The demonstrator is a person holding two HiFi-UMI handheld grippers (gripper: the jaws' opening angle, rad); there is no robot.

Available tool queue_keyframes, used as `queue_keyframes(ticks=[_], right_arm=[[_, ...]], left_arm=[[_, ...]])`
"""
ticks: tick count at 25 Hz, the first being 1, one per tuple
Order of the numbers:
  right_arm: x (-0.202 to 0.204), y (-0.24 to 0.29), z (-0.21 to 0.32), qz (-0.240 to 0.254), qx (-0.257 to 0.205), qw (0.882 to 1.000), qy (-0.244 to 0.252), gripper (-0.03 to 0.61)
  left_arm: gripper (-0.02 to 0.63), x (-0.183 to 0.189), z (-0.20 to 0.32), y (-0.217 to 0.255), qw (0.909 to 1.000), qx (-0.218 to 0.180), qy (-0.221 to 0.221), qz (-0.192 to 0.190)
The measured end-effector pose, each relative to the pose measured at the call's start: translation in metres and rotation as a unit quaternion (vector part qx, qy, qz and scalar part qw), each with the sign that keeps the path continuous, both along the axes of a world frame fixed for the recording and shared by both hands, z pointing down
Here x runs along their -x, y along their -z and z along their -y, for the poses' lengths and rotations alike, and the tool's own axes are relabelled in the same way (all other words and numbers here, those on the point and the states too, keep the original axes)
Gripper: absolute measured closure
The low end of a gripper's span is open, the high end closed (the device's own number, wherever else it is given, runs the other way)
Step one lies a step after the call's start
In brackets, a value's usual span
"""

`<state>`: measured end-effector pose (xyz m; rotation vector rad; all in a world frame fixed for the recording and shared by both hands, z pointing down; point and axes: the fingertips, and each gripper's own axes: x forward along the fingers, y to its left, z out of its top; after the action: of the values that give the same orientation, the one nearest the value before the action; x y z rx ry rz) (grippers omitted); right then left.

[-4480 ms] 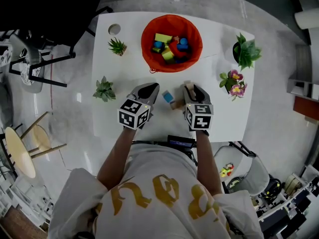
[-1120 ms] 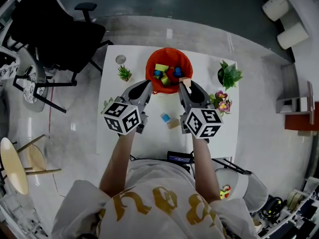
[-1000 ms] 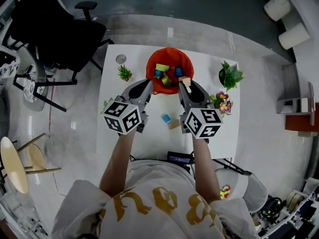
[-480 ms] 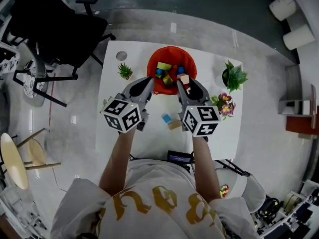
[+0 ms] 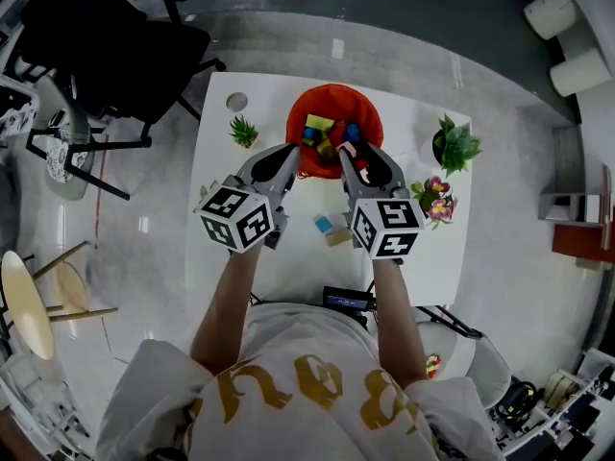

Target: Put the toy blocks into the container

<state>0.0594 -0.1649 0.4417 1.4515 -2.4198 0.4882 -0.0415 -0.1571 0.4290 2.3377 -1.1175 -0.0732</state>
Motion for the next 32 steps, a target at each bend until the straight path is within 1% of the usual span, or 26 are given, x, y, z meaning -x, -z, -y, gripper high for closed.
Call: queue_keyframes(ticks=[5,12,18,21,32], right_arm=[[0.001,-0.001,-0.002,-0.003,0.003,1.0,0.004,0.396],[-0.004,0.001,-0.005,-0.002,-0.002,1.0,-0.004,0.405],[-0.005,0.0,-0.019,-0.001,0.001,1.0,-0.008,0.408],[-0.004,0.002,-0.028,0.006,0.001,1.0,-0.009,0.42],[0.002,0.005,-0.065,0.009,0.004,1.0,-0.005,0.409]], left_arm=[[0.612,-0.001,-0.002,-0.001,1.0,0.001,-0.001,0.0],[0.612,-0.001,-0.003,0.003,1.0,-0.004,-0.002,0.002],[0.612,0.003,-0.013,0.007,1.0,-0.007,-0.001,0.005],[0.612,0.002,-0.021,0.008,0.9999,-0.008,-0.003,0.006],[0.612,-0.004,-0.06,0.008,0.9997,-0.004,-0.023,0.01]])
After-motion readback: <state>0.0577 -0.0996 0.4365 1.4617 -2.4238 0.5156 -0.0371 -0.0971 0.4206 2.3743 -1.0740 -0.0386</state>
